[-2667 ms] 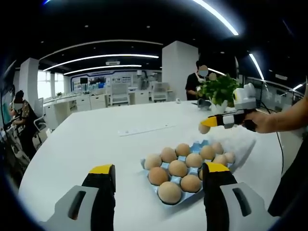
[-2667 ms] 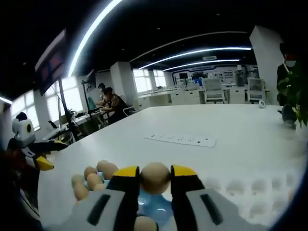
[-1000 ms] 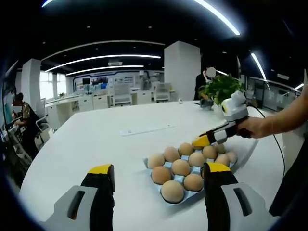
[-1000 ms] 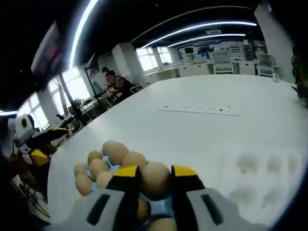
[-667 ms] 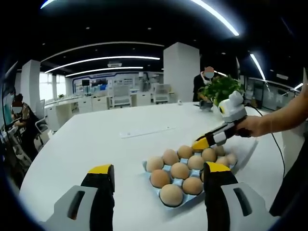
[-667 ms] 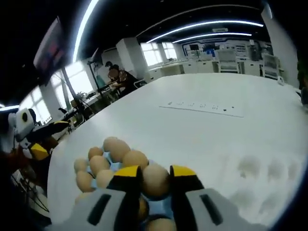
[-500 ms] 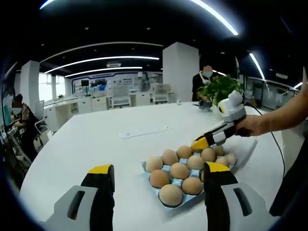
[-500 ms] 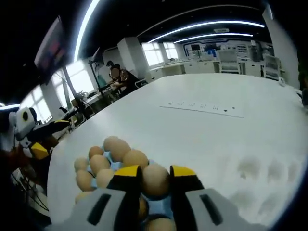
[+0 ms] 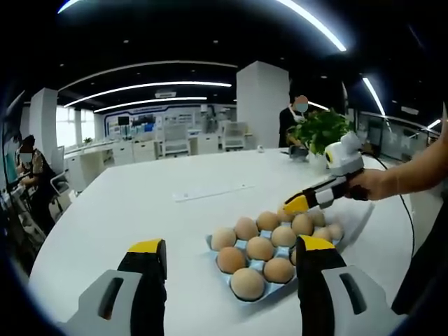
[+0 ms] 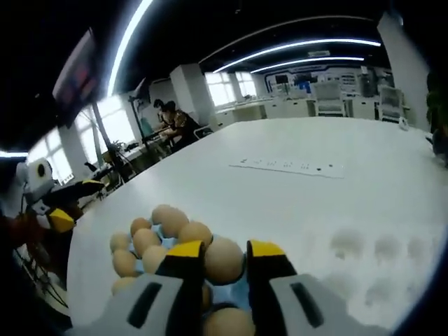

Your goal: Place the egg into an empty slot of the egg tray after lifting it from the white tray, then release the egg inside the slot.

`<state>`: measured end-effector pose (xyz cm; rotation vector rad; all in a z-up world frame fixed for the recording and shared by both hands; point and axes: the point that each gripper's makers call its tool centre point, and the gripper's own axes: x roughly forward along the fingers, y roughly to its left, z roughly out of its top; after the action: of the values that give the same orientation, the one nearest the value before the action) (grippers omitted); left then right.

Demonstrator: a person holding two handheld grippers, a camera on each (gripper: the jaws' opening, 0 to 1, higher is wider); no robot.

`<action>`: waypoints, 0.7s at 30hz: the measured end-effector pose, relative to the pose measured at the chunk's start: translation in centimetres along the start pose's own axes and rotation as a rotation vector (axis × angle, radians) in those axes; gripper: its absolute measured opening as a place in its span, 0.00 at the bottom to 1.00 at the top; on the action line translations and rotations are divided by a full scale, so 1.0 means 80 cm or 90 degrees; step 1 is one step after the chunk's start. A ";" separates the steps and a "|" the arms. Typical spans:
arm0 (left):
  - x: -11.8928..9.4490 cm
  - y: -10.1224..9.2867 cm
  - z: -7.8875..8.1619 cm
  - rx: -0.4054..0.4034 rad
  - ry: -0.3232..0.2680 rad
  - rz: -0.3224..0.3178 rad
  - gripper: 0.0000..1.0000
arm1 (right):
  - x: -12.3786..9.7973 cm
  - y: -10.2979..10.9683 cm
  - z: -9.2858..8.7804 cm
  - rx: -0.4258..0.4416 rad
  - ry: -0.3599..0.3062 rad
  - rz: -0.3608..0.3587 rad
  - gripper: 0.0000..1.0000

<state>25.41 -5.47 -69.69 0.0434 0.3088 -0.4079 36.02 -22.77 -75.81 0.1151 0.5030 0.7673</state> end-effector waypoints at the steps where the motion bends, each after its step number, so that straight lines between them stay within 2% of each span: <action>1: 0.000 0.000 0.001 0.000 -0.002 0.000 0.77 | -0.007 -0.003 0.004 0.008 -0.014 -0.008 0.23; 7: 0.000 -0.002 0.001 0.000 -0.002 -0.001 0.77 | -0.039 -0.031 0.003 0.013 -0.034 -0.052 0.23; 12: 0.002 -0.006 0.001 0.002 -0.002 -0.006 0.76 | -0.077 -0.070 -0.010 0.037 -0.047 -0.118 0.23; 14: 0.003 -0.008 0.002 0.001 -0.003 -0.008 0.76 | -0.098 -0.091 -0.005 0.051 -0.080 -0.159 0.23; 16: 0.004 -0.008 0.003 0.000 -0.005 -0.006 0.76 | -0.116 -0.110 -0.002 0.052 -0.094 -0.196 0.23; 17: 0.004 -0.008 0.003 0.000 -0.006 -0.006 0.76 | -0.132 -0.128 0.001 0.048 -0.108 -0.233 0.23; 18: 0.004 -0.009 0.004 0.000 -0.006 -0.007 0.76 | -0.137 -0.134 0.002 0.047 -0.112 -0.245 0.23; 21: 0.004 -0.011 0.002 0.002 -0.003 -0.008 0.76 | -0.193 -0.191 0.007 0.042 -0.145 -0.367 0.23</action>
<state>25.40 -6.40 -69.59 0.0432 0.3037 -0.4202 36.59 -44.37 -73.50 0.1096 0.3180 0.1700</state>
